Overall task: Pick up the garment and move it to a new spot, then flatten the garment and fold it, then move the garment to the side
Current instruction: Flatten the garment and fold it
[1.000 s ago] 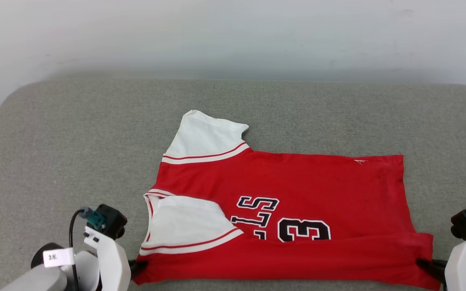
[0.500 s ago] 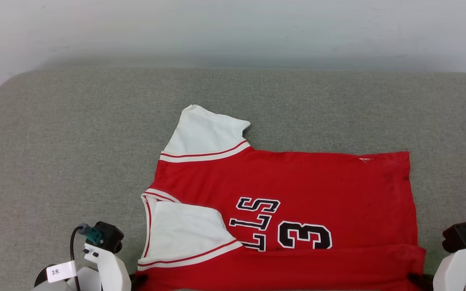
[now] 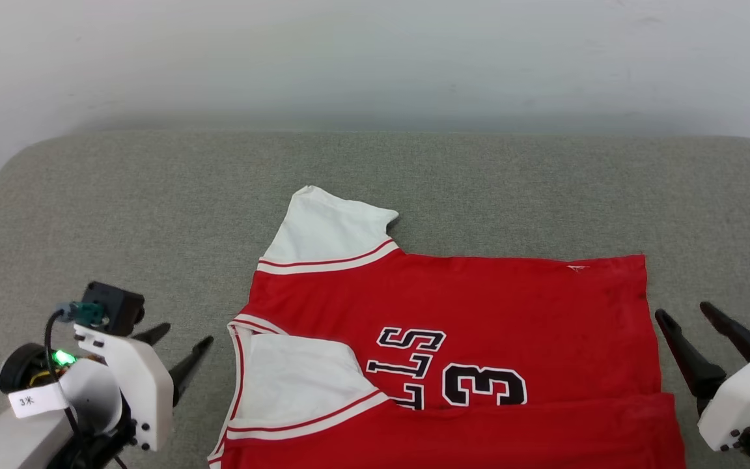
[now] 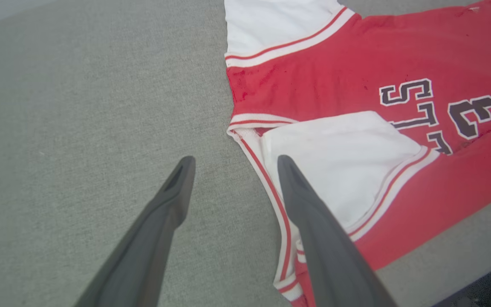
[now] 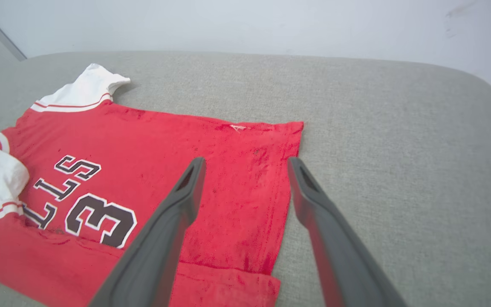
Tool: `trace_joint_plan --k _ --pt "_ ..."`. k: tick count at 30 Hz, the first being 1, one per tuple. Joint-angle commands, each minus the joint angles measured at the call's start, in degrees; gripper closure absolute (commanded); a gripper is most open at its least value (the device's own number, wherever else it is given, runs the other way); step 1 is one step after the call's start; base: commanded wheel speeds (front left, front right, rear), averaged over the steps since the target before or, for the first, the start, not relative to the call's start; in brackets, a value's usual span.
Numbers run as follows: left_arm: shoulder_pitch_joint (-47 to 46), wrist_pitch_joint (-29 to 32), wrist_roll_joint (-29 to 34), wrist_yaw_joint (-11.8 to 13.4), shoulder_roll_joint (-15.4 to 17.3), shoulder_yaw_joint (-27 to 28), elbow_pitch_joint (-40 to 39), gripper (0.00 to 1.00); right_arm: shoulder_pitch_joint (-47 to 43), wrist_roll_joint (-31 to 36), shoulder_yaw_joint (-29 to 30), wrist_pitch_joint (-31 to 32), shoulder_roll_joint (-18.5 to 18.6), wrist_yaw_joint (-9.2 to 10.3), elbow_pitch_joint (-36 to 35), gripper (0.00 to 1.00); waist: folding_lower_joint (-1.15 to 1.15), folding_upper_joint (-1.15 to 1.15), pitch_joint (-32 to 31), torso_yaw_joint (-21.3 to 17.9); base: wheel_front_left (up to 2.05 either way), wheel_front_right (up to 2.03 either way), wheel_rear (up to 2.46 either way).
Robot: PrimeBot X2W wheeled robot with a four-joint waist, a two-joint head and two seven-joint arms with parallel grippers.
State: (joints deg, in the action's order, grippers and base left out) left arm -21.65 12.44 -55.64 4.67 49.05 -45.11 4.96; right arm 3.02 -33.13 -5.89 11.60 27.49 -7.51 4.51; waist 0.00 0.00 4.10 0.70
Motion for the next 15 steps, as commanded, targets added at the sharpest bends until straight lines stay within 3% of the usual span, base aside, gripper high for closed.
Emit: trace_joint_plan --k 1,6,11,15 --pt "-1.26 -1.12 1.03 0.66 0.02 0.58 -0.12 0.00 0.68 1.64 0.86 -2.39 -1.59 0.05 -0.84 0.00 0.00 0.00 0.02 -0.39 0.00 0.00 0.00" --pt "-5.74 -3.18 4.45 1.62 -1.17 1.44 0.63 0.00 1.34 7.12 4.68 -9.94 -6.88 0.05 -4.16 0.00 0.00 0.00 0.97 -1.54 0.00 0.00 0.00" --pt "-11.88 -3.59 6.14 0.73 -3.54 2.16 3.59 0.00 0.20 12.63 7.86 -15.46 -12.11 0.05 -8.23 0.00 0.00 0.00 3.14 -3.09 0.00 0.00 0.00" --pt "-16.01 -2.45 6.39 -0.46 -5.12 2.12 6.06 0.00 -0.52 14.98 8.68 -16.47 -14.94 0.05 -10.08 0.00 0.00 0.00 5.28 -4.38 0.00 0.00 0.00"
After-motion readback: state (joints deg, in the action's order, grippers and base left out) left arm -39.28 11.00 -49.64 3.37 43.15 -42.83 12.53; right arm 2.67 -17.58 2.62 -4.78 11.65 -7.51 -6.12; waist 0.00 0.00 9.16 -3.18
